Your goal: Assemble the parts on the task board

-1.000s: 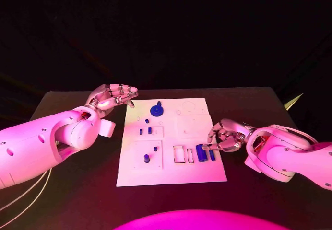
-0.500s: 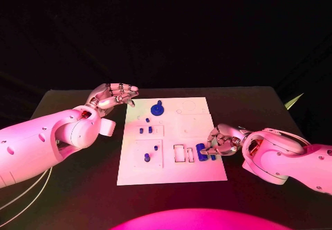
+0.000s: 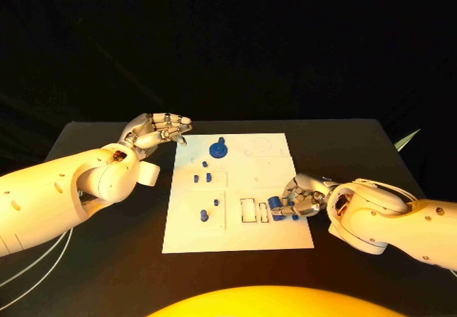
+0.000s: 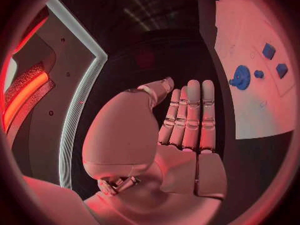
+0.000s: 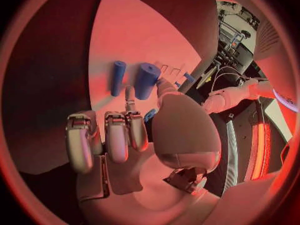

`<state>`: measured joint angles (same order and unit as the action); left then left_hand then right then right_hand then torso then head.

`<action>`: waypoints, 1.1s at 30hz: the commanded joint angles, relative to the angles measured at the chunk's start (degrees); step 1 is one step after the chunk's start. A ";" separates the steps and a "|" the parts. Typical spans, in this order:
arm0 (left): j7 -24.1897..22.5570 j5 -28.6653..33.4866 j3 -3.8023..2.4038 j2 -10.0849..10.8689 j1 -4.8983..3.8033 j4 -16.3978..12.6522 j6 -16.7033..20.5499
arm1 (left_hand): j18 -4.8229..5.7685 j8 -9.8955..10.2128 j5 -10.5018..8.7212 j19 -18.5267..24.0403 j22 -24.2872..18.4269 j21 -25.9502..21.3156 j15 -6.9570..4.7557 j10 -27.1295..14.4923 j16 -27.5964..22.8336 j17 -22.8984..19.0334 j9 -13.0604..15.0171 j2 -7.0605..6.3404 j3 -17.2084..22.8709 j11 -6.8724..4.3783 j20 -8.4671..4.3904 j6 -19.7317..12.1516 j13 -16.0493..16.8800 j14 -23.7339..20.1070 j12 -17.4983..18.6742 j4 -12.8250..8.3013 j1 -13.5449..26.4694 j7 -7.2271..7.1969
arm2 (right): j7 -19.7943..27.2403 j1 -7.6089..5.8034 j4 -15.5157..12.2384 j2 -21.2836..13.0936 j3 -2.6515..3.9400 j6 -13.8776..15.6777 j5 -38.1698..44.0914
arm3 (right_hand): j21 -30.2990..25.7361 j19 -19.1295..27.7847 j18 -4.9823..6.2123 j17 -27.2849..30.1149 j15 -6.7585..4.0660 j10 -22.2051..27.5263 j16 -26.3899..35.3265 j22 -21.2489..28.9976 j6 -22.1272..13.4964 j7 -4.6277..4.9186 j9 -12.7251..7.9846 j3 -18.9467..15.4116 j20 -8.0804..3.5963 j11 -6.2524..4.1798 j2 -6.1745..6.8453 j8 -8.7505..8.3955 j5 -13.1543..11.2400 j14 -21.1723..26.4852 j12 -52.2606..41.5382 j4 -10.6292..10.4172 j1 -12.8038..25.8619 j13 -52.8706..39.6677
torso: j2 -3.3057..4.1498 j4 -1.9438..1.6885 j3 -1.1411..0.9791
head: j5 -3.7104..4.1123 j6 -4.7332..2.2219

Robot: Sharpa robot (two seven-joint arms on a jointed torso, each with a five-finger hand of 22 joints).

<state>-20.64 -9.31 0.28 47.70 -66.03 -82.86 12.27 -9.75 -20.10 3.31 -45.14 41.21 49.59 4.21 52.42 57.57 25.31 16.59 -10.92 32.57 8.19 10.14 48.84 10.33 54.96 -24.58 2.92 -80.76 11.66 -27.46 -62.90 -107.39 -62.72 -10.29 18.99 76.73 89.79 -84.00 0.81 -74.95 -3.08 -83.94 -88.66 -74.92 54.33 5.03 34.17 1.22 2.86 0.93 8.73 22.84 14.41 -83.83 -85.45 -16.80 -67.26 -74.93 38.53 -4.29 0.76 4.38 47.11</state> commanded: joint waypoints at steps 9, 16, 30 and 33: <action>-0.37 0.32 -0.04 0.08 0.01 -0.28 -1.10 | -0.68 -0.32 0.12 0.21 -0.11 -0.31 0.13 -0.58 -0.37 -0.08 0.04 0.19 -0.32 0.05 0.07 -0.51 -0.03 -0.29 -0.31 0.13 0.18 -0.07 | -1.56 1.24 2.09 2.40 -0.02 -1.12 1.81 | 0.21 -6.00 -0.81 -11.79 -0.37 -3.47 -0.17 -15.08 0.25 -0.28 0.17 -0.51 -0.36 -0.56 -0.80 0.46 0.28 -5.53 0.22 0.05 0.28 -11.74 | -0.07 -0.08 -0.02 | -0.08 0.08; -0.35 0.32 -0.04 0.08 0.01 -0.32 -1.11 | -0.67 -0.32 0.11 0.22 -0.12 -0.33 0.13 -0.60 -0.37 -0.09 0.04 0.19 -0.33 0.05 0.07 -0.52 -0.03 -0.30 -0.31 0.14 0.20 -0.07 | -1.57 1.39 2.01 2.83 -0.02 0.83 2.00 | 0.21 -6.00 -0.81 -11.93 -0.49 -3.57 -0.22 -15.08 0.37 -0.41 0.29 -0.21 -0.45 -0.68 -1.76 0.61 0.28 -5.55 0.08 0.27 -1.26 -11.88 | -0.08 -0.01 0.05 | -0.10 0.04; -0.32 0.32 -0.04 0.15 0.01 -0.27 -1.00 | -0.67 -0.33 0.11 0.22 -0.12 -0.34 0.13 -0.62 -0.38 -0.09 0.04 0.18 -0.33 0.06 0.08 -0.53 -0.03 -0.31 -0.31 0.14 0.20 -0.06 | -0.68 -0.30 -2.63 -0.13 0.24 8.36 -4.58 | 0.21 -6.00 -0.81 -12.68 -0.84 -4.10 -0.50 -15.08 1.75 -0.92 0.42 0.99 -0.74 -1.12 -3.77 1.10 0.28 -5.71 -0.75 0.22 -2.96 -12.51 | -0.22 -0.06 0.16 | 0.29 -0.18; -0.32 0.33 -0.04 0.13 0.01 -0.28 -1.02 | -0.67 -0.33 0.11 0.22 -0.12 -0.34 0.13 -0.62 -0.38 -0.09 0.04 0.18 -0.33 0.06 0.08 -0.53 -0.03 -0.31 -0.31 0.14 0.20 -0.06 | -0.68 -0.89 -3.36 -0.41 0.26 8.53 -6.79 | 0.21 -6.00 -0.81 -12.50 -0.87 -4.03 -0.43 -15.08 1.74 -0.92 0.37 1.10 -0.77 -1.14 -4.05 1.02 0.28 -5.67 -0.58 0.17 -2.90 -12.41 | -0.21 -0.14 0.22 | 0.44 -0.22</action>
<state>-20.60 -9.27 0.28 47.90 -66.03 -82.99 12.08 -9.74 -20.10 3.31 -45.14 41.16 49.59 4.21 52.21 57.57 25.32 16.59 -10.92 32.57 8.40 10.14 48.84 10.33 54.96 -24.58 2.92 -80.76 11.66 -28.36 -63.70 -110.30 -63.08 -9.99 25.37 74.13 89.75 -84.01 0.81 -74.93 -3.71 -83.93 -88.88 -74.93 55.54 4.21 34.51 2.01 2.44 0.09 5.41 23.74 14.50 -84.03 -85.90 -16.60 -70.15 -74.91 38.32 -4.37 0.91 4.69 46.92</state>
